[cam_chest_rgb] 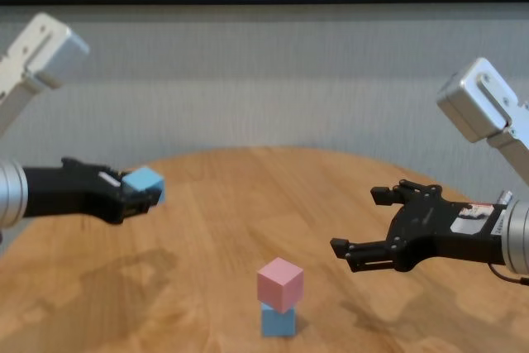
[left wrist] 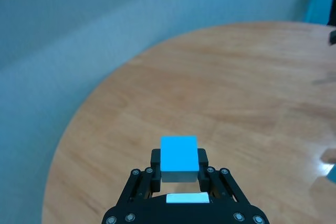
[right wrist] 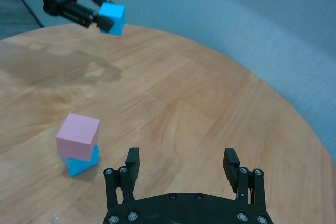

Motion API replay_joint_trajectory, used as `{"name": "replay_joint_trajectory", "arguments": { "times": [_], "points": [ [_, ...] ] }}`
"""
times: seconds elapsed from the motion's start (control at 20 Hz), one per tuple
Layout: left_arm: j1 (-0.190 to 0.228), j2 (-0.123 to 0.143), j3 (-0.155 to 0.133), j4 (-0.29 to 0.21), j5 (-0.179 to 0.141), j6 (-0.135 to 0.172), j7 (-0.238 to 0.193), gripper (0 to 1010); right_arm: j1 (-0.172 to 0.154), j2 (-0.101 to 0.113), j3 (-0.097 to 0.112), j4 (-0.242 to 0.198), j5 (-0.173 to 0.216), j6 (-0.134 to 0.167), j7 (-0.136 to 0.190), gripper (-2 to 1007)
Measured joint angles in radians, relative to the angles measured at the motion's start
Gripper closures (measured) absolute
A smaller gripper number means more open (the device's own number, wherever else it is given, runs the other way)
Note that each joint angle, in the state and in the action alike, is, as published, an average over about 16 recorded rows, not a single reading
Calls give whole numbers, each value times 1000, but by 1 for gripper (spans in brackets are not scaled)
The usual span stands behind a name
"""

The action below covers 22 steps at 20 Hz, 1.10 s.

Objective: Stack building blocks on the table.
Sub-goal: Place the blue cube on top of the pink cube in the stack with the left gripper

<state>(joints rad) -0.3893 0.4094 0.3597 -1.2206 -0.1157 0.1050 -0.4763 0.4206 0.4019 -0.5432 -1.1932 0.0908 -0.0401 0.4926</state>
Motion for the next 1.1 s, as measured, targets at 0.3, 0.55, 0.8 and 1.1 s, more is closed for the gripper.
{"name": "replay_joint_trajectory", "arguments": {
  "times": [0.3,0.55,0.8,1.1],
  "points": [
    [15,27,18,-76,-12,9,-26,613,0,0,0,0,0,0,0,4],
    [31,49,43,-125,-15,15,-45,613,0,0,0,0,0,0,0,4],
    [46,71,68,-171,-13,16,-58,613,0,0,0,0,0,0,0,4],
    [56,88,100,-214,-3,12,-71,613,0,0,0,0,0,0,0,4]
  ]
}}
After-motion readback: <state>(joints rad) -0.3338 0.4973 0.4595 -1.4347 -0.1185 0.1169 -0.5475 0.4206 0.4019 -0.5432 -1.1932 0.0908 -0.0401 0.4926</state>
